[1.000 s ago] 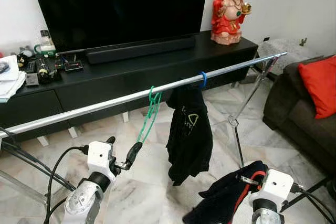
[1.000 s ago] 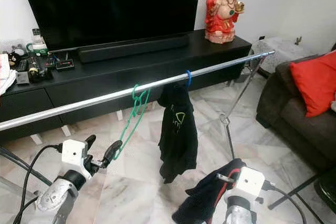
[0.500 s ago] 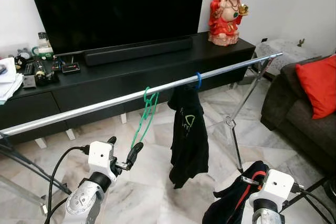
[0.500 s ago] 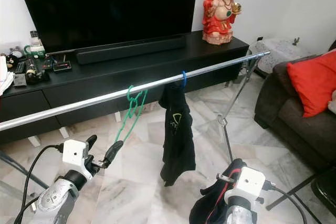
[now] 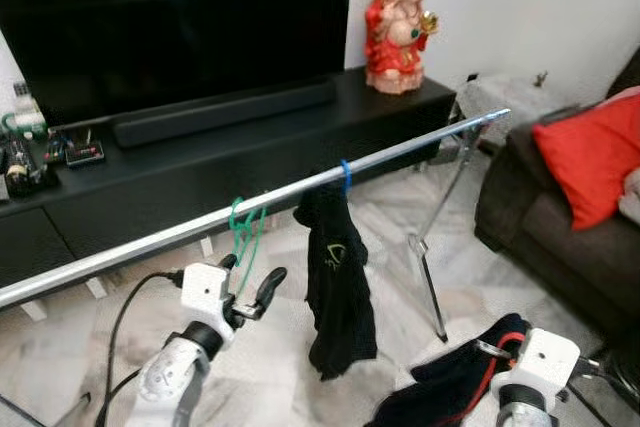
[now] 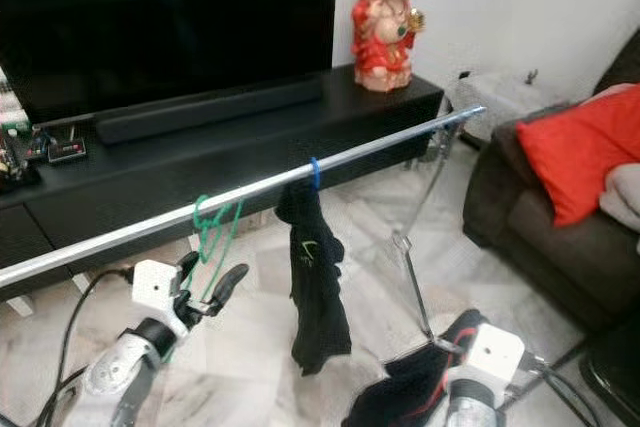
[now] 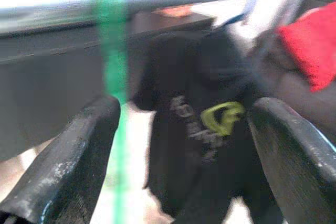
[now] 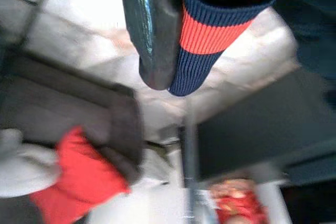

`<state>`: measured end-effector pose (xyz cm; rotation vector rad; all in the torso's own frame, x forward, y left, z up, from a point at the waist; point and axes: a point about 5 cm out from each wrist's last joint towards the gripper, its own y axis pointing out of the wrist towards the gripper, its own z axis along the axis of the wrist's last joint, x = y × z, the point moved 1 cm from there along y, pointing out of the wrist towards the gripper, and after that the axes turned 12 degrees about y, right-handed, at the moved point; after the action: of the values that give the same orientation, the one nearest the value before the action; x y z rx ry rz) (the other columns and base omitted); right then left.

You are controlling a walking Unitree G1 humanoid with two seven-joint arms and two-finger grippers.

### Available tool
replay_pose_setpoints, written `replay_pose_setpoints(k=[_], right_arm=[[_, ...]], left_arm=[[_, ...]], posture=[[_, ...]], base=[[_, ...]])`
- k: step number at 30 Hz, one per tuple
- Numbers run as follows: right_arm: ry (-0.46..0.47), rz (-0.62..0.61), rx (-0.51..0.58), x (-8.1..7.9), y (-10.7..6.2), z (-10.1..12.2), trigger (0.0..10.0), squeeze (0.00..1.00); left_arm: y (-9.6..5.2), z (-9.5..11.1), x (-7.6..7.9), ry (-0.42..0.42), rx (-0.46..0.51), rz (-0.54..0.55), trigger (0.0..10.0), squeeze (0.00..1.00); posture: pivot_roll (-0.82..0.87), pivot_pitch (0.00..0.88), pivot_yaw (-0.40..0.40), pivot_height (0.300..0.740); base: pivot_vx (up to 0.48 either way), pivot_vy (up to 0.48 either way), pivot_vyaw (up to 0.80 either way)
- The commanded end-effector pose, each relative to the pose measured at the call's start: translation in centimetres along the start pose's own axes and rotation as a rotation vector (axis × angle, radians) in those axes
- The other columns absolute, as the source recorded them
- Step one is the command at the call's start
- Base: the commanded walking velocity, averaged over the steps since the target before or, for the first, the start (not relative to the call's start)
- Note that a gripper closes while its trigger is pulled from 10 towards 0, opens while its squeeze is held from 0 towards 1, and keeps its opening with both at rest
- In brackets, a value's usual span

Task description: Hang hanger

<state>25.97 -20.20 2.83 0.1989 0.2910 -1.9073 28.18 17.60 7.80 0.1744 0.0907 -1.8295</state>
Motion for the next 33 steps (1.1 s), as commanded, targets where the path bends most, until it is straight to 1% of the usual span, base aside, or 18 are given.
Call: replay_pose_setpoints(k=[1,5,8,15,17,19,20,22,25,29,31,33], right_arm=[[-0.015,-0.005,0.040,0.6,0.3,0.9,10.0,0.00],[-0.014,-0.004,0.041,0.6,0.3,0.9,10.0,0.00],[-0.013,-0.004,0.042,0.6,0.3,0.9,10.0,0.00],[-0.014,-0.006,0.041,0.6,0.2,0.8,10.0,0.00],[-0.015,-0.005,0.039,0.6,0.2,0.7,10.0,0.00],[-0.015,-0.006,0.037,0.6,0.1,0.7,10.0,0.00],[-0.016,-0.006,0.035,0.6,0.1,0.7,10.0,0.00],[-0.017,-0.006,0.034,0.6,0.1,0.6,10.0,0.00],[-0.016,-0.005,0.032,0.6,0.2,0.6,10.0,0.00],[-0.013,-0.003,0.027,0.4,0.2,0.4,10.0,0.00],[-0.012,-0.001,0.024,0.2,0.2,0.4,10.0,0.00],[-0.011,-0.001,0.023,0.2,0.2,0.4,10.0,0.00]], left_arm=[[0.5,0.6,0.5,-0.004,0.025,-0.013,10.0,0.00],[0.4,0.7,0.3,-0.006,0.035,-0.005,10.0,0.00],[0.3,0.9,0.2,-0.009,0.049,-0.008,10.0,0.00],[-0.1,1.1,0.0,-0.001,0.044,-0.019,10.0,0.00],[0.0,1.8,-0.2,0.016,0.047,-0.023,10.0,0.00],[0.0,1.8,-0.4,0.037,0.030,-0.021,10.0,0.00],[0.0,1.9,-0.6,0.081,0.001,-0.025,10.0,0.00],[-0.1,2.0,-0.8,0.123,-0.026,-0.024,10.0,0.00],[0.0,2.6,-1.0,0.150,-0.037,-0.020,10.0,0.00],[0.9,3.6,-0.6,0.194,-0.071,-0.039,10.0,0.00],[1.7,3.9,-0.2,0.226,-0.132,-0.042,10.0,0.00],[2.1,3.9,0.0,0.226,-0.151,-0.043,10.0,0.00]], posture=[[0.11,0.005,-0.006,0.740],[0.11,0.005,-0.006,0.740],[0.11,0.007,-0.005,0.740],[0.11,0.011,-0.005,0.740],[0.11,0.011,-0.005,0.740],[0.11,0.012,-0.004,0.740],[0.11,0.013,-0.004,0.740],[0.11,0.013,-0.004,0.740],[0.12,0.013,-0.002,0.740],[0.12,0.013,-0.001,0.740],[0.12,0.012,0.002,0.740],[0.12,0.012,0.003,0.740]], base=[[0.341,0.000,0.00],[0.274,0.000,0.00],[0.000,0.000,0.00],[0.000,0.000,0.00],[0.000,0.000,0.00],[0.000,0.000,0.00],[0.000,0.000,0.00],[0.000,0.000,0.00],[0.000,0.000,0.00],[0.000,0.000,0.00],[0.000,0.000,0.00],[0.000,0.000,0.00]])
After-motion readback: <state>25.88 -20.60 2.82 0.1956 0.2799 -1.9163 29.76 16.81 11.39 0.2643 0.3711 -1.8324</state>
